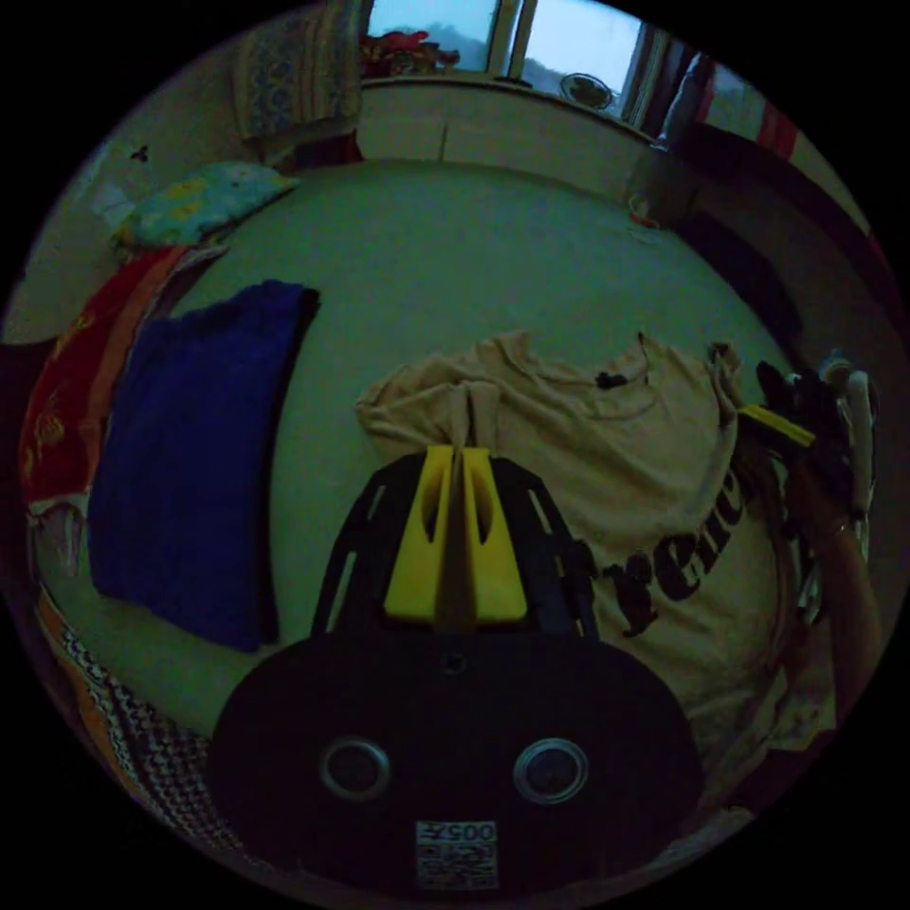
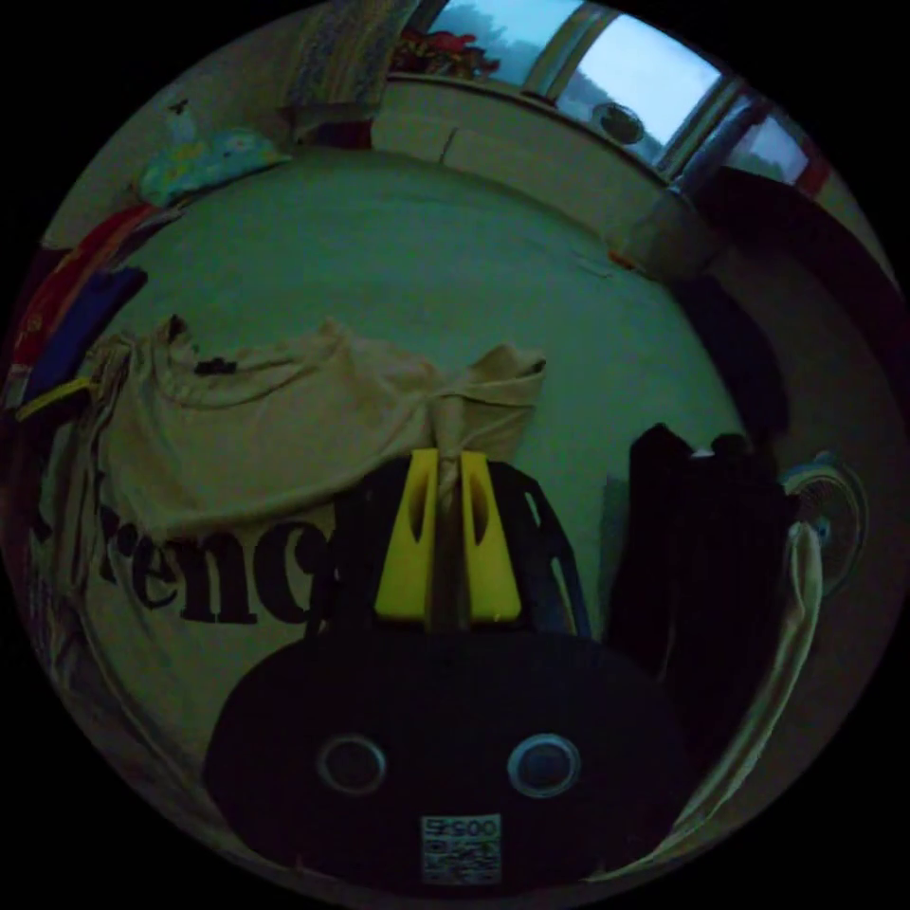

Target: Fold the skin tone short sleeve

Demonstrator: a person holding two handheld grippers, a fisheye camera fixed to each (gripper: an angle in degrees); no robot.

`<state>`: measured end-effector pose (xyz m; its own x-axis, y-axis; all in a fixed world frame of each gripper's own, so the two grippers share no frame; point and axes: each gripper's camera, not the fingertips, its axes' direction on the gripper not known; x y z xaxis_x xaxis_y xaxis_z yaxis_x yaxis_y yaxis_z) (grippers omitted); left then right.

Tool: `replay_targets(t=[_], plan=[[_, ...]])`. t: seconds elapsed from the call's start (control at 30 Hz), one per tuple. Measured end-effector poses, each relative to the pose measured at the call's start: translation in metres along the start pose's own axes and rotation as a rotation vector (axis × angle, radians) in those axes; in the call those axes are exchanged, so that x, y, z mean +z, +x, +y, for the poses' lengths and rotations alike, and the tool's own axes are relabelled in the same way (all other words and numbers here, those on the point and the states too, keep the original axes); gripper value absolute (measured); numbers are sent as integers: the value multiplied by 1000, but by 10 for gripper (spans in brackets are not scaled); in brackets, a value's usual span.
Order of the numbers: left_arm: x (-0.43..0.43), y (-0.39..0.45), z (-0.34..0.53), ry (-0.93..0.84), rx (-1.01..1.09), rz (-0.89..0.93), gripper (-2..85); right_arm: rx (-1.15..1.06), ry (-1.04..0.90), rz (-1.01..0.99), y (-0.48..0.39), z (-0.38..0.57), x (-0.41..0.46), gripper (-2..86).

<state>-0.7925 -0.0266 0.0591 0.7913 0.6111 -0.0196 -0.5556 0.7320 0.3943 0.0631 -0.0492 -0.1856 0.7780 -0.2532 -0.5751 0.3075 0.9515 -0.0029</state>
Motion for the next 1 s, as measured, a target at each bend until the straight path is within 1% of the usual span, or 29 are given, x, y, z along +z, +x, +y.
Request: replay_targets(t=[0.1, 0.2, 0.27, 0.3, 0.33, 0.37, 0.43, 0.47, 0.53, 0.6, 0.67, 0.77, 0.87, 1.0], plan=[[-13, 1, -45, 87, 10, -34, 26, 104, 46, 59, 21, -30, -7, 5], [-22, 4, -91, 132, -11, -93, 34, 183, 78, 44, 42, -65, -17, 13], [-20, 1, -103, 95, -89, -68, 39, 211, 36, 63, 50, -76, -20, 31], [-15, -3, -104, 37, -141, -11, 42, 198, 1, 46, 52, -77, -22, 39], [-14, -4, -102, 24, -162, 16, 42, 177, -7, 36, 52, -70, -25, 46], [-15, -6, -91, 40, -187, 60, 42, 160, 5, 36, 52, -63, -28, 50], [-18, -4, -68, 65, -161, 100, 40, 60, 9, -16, 47, -24, -39, 71], [-20, 0, -49, 49, -116, 111, 44, 28, -6, -46, 46, -12, -41, 76], [-26, 8, -16, 20, -30, 147, 51, -101, -58, -150, 41, 44, -52, 99], [-37, 20, 33, -23, 56, 202, 62, -157, -104, -206, 41, 86, -62, 110], [-46, 30, 70, -67, 106, 233, 79, -164, -135, -252, 44, 124, -74, 117], [-60, 46, 126, -131, 149, 267, 107, -108, -162, -331, 55, 177, -94, 120], [-73, 62, 172, -154, 194, 222, 126, -97, -131, -313, 59, 217, -115, 118], [-85, 78, 214, -172, 185, 189, 136, -118, -120, -315, 53, 254, -133, 115]])
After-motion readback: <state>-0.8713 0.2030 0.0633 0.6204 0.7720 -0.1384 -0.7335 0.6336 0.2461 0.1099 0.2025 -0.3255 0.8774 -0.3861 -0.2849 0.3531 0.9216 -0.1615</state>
